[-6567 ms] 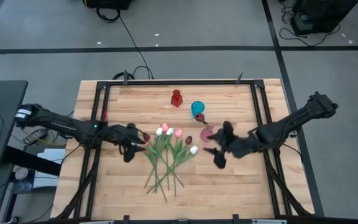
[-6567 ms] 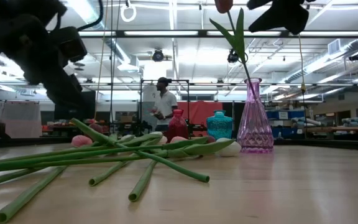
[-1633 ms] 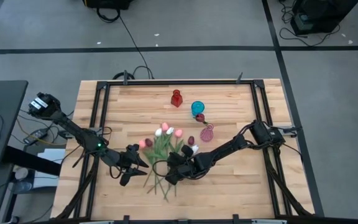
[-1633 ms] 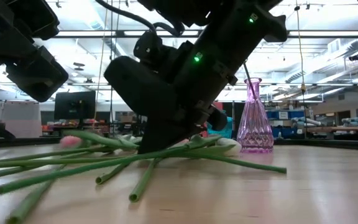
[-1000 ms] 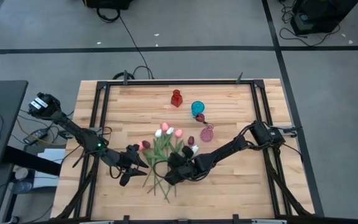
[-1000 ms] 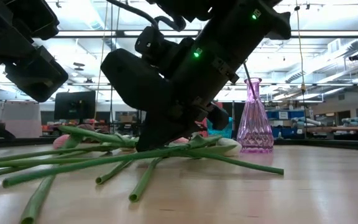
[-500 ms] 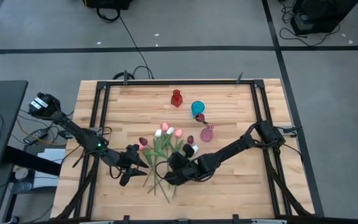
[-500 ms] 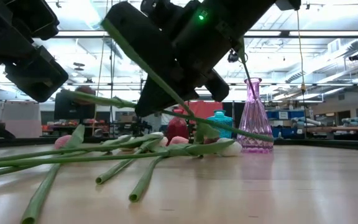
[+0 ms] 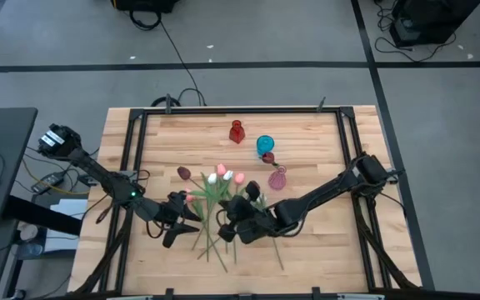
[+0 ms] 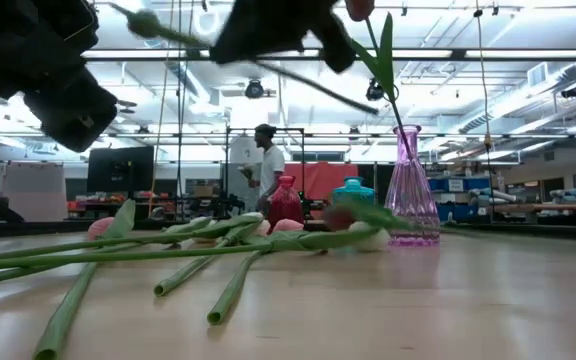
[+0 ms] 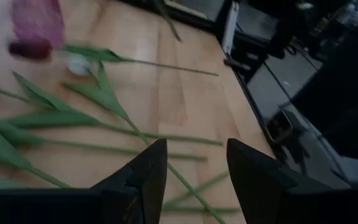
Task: Sort flowers into vase by color
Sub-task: Put the left red tulip into the pink vase
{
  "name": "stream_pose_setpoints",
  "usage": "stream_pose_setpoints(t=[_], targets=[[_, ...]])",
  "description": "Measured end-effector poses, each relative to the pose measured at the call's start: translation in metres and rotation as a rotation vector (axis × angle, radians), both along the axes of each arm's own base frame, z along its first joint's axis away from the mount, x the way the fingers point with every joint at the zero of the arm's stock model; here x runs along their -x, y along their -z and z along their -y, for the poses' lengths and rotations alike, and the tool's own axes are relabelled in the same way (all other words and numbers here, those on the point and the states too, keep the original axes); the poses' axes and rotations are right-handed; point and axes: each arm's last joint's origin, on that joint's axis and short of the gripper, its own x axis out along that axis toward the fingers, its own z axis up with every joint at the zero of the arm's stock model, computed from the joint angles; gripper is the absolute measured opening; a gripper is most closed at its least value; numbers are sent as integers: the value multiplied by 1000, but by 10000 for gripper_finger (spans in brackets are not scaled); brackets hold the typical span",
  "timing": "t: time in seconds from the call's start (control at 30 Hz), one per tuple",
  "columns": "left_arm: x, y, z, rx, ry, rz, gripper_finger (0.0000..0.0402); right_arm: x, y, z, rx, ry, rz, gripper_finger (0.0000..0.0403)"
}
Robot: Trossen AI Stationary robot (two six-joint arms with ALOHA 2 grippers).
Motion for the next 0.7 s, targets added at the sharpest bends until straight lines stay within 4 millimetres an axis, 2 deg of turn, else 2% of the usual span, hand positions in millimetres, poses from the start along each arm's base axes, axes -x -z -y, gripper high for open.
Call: stream_pose_setpoints(t=[0.17,0.4,0.5,0.7], targets=[[-6,-8,-5,-5,-58,58,172,-3,-11,-3,104,19,63,16],[-16,-21,-13,-38,-75,90,172,-12,-11,20,135,4,27,16],[-12,-27,-19,-51,-55,89,172,-14,-16,30,124,-22,24,16],[9,-48,-33,-57,-110,129,172,-14,-43,38,95,-118,112,16]])
